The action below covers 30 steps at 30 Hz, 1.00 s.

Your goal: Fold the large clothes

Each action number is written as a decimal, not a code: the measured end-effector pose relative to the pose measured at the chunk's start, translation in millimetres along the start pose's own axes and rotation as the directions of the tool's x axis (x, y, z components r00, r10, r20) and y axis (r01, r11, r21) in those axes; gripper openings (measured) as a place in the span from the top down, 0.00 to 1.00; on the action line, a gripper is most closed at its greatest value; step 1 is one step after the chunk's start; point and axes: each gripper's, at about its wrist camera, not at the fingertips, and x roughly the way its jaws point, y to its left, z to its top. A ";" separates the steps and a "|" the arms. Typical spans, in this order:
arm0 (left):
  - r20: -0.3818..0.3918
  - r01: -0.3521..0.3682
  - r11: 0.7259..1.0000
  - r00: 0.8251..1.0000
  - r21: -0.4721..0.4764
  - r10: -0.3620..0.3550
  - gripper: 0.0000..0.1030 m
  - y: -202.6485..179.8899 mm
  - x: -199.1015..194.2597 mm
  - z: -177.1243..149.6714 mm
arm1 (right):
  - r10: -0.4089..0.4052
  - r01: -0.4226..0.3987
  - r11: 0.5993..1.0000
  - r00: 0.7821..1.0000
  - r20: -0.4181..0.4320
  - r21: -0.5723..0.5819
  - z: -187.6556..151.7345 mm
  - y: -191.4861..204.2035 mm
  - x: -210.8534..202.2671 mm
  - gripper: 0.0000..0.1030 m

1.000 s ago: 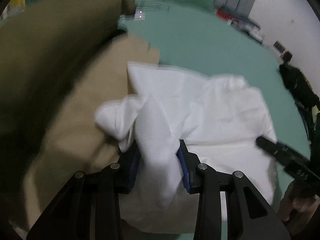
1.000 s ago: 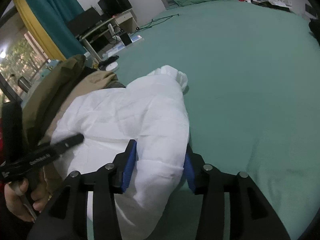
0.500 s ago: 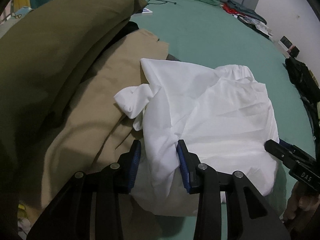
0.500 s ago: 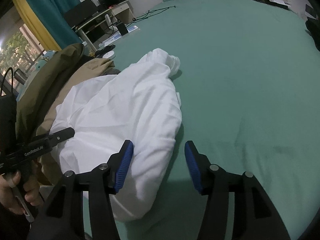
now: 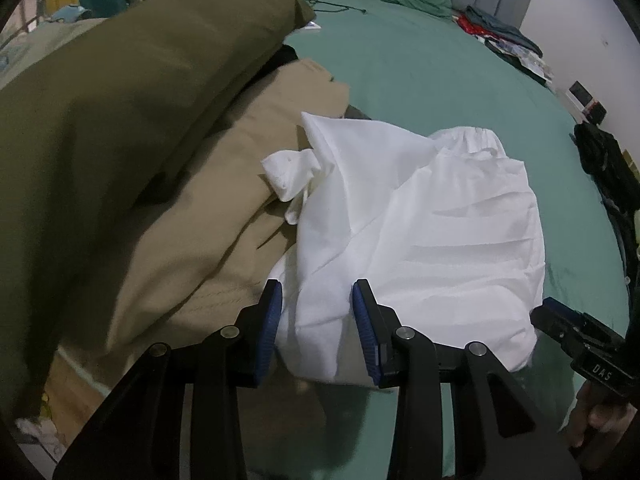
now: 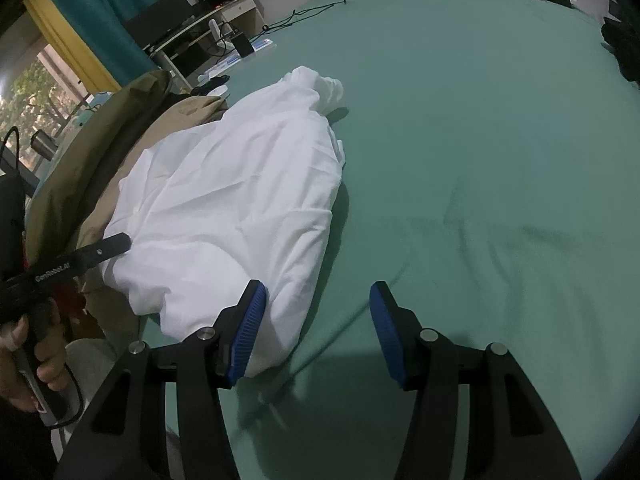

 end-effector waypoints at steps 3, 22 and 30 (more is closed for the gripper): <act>0.006 -0.012 1.000 1.000 -0.010 0.012 0.62 3.0 -10.9 -7.9 | -0.010 0.010 1.000 1.000 -0.010 0.005 -2.7 -0.5 -3.2 0.48; 0.088 0.009 1.000 0.996 0.012 -0.010 0.62 -29.7 -81.0 -36.5 | -0.027 0.026 0.999 0.999 0.029 0.027 -25.6 -8.6 -62.2 0.48; 0.115 0.036 0.998 0.993 0.047 -0.041 0.62 -60.5 -103.3 -41.4 | -0.046 0.044 0.998 0.998 0.048 0.044 -38.6 -23.7 -90.2 0.47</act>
